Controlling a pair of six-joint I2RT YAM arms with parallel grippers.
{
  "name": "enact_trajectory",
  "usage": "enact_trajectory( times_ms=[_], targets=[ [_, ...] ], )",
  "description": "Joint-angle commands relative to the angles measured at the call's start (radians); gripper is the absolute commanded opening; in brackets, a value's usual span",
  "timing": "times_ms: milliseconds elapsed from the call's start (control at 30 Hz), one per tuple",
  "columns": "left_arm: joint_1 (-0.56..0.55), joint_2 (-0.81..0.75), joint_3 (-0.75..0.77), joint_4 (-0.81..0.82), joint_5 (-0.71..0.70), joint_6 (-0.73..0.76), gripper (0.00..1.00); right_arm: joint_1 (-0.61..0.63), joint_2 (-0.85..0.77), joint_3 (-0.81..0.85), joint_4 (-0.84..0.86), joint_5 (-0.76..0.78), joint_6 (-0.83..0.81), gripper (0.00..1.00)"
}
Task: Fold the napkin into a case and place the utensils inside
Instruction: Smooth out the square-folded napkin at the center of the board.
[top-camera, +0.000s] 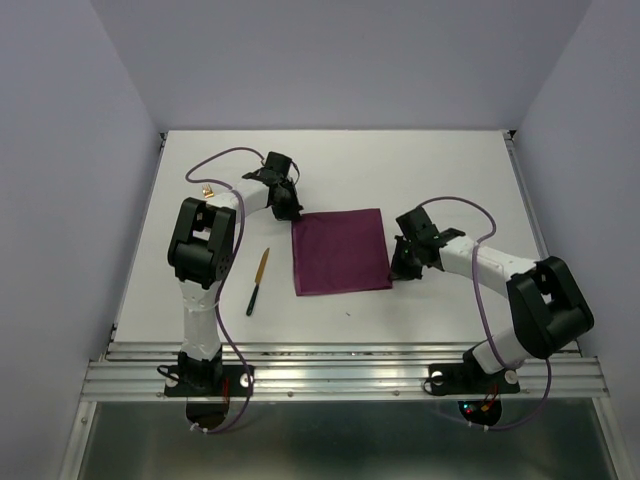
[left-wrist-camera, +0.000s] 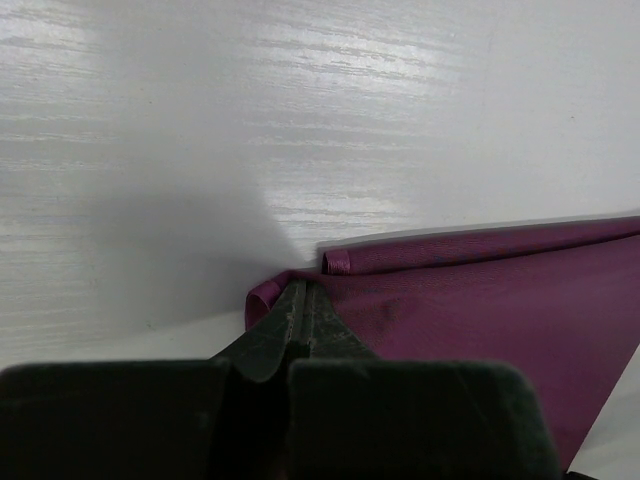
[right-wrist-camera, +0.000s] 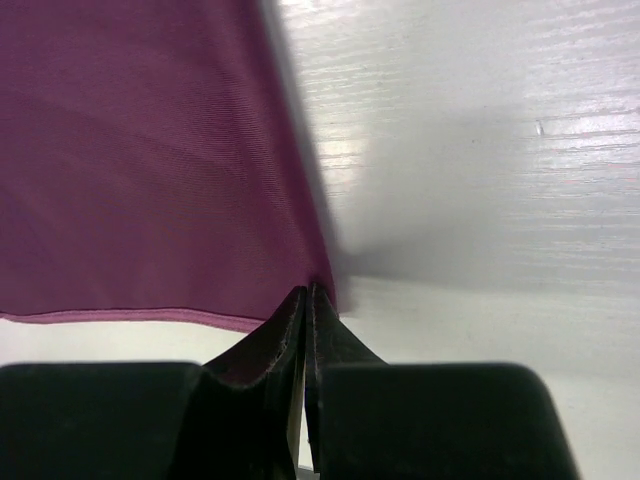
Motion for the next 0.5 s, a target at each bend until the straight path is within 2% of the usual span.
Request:
enact_trajectory(
  times_ms=[0, 300, 467],
  targets=[
    [-0.001, -0.058, 0.001, -0.009, 0.012, 0.007, 0.0, 0.03, -0.075, 0.072, -0.037, 0.038, -0.002, 0.05],
    [-0.001, -0.069, -0.005, -0.011, 0.007, 0.007, 0.0, 0.048, -0.043, -0.05, 0.047, 0.025, 0.043, 0.05],
    [-0.001, -0.081, -0.019, 0.009, 0.013, -0.008, 0.0, 0.048, 0.005, -0.075, 0.049, 0.083, 0.033, 0.06]
  ],
)
